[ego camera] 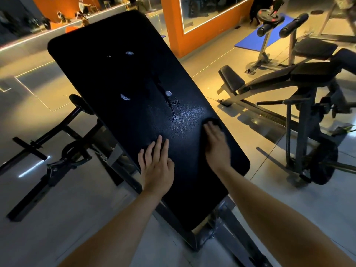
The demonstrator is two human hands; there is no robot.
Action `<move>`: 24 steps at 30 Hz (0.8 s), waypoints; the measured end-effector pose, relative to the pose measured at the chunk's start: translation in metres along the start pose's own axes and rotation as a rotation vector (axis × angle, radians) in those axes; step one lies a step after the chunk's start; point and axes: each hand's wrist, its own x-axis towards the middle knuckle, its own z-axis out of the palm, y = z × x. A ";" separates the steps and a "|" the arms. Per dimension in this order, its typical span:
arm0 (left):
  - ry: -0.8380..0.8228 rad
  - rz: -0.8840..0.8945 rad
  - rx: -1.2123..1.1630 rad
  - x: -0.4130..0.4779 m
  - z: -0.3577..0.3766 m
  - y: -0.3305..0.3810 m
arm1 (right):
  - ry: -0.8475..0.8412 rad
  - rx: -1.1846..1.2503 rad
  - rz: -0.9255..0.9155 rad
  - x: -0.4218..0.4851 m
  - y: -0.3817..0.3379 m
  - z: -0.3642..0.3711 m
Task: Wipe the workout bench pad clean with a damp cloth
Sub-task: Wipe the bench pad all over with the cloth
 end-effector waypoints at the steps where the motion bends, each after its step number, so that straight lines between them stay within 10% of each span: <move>1: -0.009 0.006 0.022 0.000 0.000 0.001 | 0.052 0.020 0.186 -0.002 0.019 -0.009; 6: -0.074 0.090 0.056 -0.012 0.004 0.017 | 0.213 0.162 0.652 -0.024 0.023 -0.020; 16: -0.093 0.105 0.073 -0.014 0.009 0.019 | -0.098 0.127 -0.264 -0.042 -0.032 0.023; 24: -0.117 0.121 0.070 -0.017 0.010 0.021 | 0.253 0.148 0.692 -0.048 0.036 -0.003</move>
